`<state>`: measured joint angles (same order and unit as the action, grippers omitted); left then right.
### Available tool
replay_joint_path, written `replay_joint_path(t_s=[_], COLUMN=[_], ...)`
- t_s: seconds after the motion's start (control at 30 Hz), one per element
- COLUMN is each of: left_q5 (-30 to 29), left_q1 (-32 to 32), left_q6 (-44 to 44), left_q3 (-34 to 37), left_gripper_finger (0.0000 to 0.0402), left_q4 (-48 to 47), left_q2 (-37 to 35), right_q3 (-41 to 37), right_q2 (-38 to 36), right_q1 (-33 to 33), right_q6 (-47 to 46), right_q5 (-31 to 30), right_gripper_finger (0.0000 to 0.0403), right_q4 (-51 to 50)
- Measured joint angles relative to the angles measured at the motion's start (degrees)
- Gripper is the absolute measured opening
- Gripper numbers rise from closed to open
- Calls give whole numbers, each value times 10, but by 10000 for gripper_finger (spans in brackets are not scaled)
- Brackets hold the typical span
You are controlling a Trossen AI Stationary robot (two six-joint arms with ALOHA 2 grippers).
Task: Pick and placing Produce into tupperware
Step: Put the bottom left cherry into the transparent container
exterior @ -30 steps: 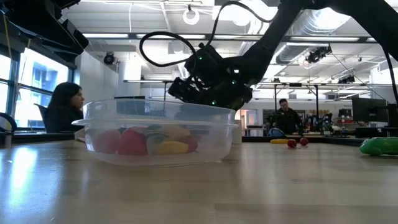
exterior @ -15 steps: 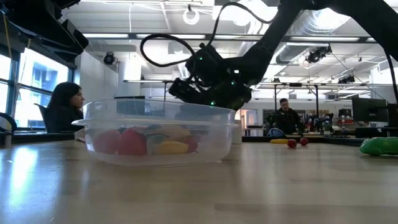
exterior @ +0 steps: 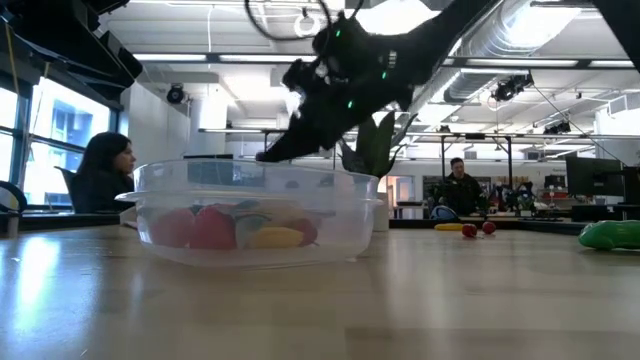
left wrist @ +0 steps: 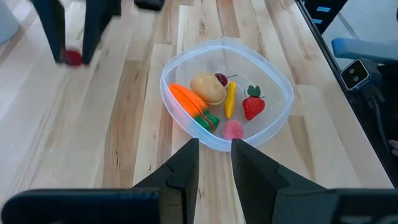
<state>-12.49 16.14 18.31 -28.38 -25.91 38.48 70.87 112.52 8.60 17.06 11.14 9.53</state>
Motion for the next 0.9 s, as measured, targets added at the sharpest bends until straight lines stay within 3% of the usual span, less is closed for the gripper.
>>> replay_joint_path(t_s=[0.33, 0.9], left_q5=[0, 0], left_q1=[0, 0], left_q6=[0, 0], left_q3=[0, 0], left_gripper_finger=[83, 83], left_q4=[0, 0], left_q2=[0, 0], right_q3=[0, -6], right_q2=[-81, -9], right_q1=[-71, -208], right_q6=[5, -75], right_q5=[29, 20], right_gripper_finger=[83, 83], right_q4=[-91, -87])
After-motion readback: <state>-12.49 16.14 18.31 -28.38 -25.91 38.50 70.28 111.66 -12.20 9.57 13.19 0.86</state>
